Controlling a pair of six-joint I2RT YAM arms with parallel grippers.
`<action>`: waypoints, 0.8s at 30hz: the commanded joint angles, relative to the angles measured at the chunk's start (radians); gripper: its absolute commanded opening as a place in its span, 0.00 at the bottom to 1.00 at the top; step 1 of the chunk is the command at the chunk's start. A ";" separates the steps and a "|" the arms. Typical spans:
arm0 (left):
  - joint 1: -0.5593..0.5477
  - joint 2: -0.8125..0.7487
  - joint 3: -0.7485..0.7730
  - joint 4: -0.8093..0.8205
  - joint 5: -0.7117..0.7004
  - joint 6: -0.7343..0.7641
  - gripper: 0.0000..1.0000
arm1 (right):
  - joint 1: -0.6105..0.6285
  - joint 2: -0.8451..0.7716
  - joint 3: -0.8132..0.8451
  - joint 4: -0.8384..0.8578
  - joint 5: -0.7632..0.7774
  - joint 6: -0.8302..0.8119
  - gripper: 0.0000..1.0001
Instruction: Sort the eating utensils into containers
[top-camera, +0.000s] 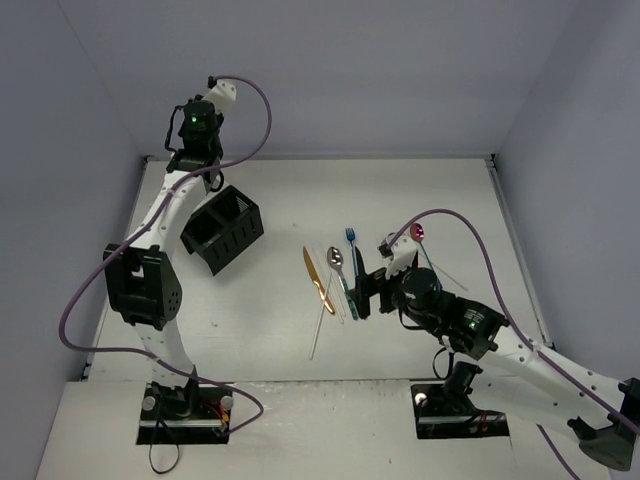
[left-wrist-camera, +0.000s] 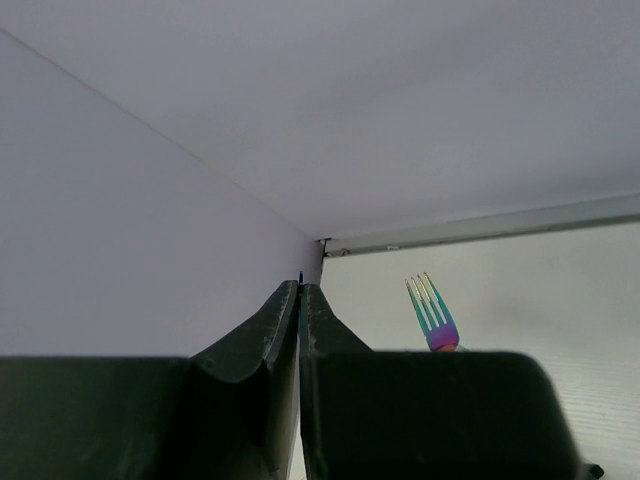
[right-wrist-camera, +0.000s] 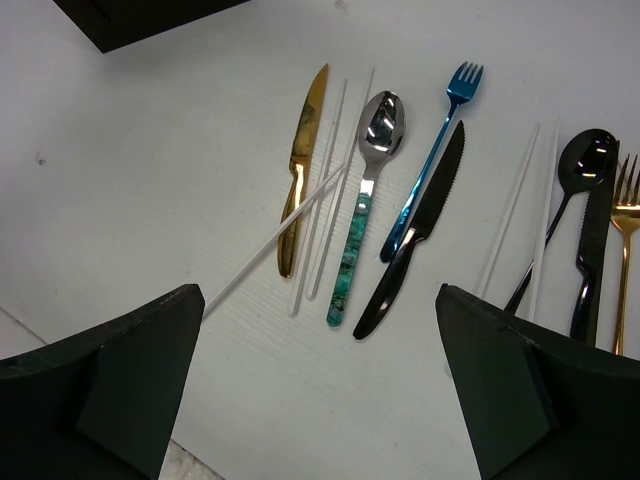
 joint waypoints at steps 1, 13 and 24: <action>0.024 -0.025 -0.013 0.127 -0.026 0.029 0.00 | -0.006 0.001 -0.010 0.043 0.021 0.007 1.00; 0.028 -0.079 -0.179 0.119 -0.001 -0.126 0.25 | -0.006 0.069 0.021 0.043 0.180 0.075 1.00; -0.144 -0.247 -0.073 -0.341 0.063 -0.516 0.66 | -0.012 0.052 0.037 0.034 0.266 0.145 0.99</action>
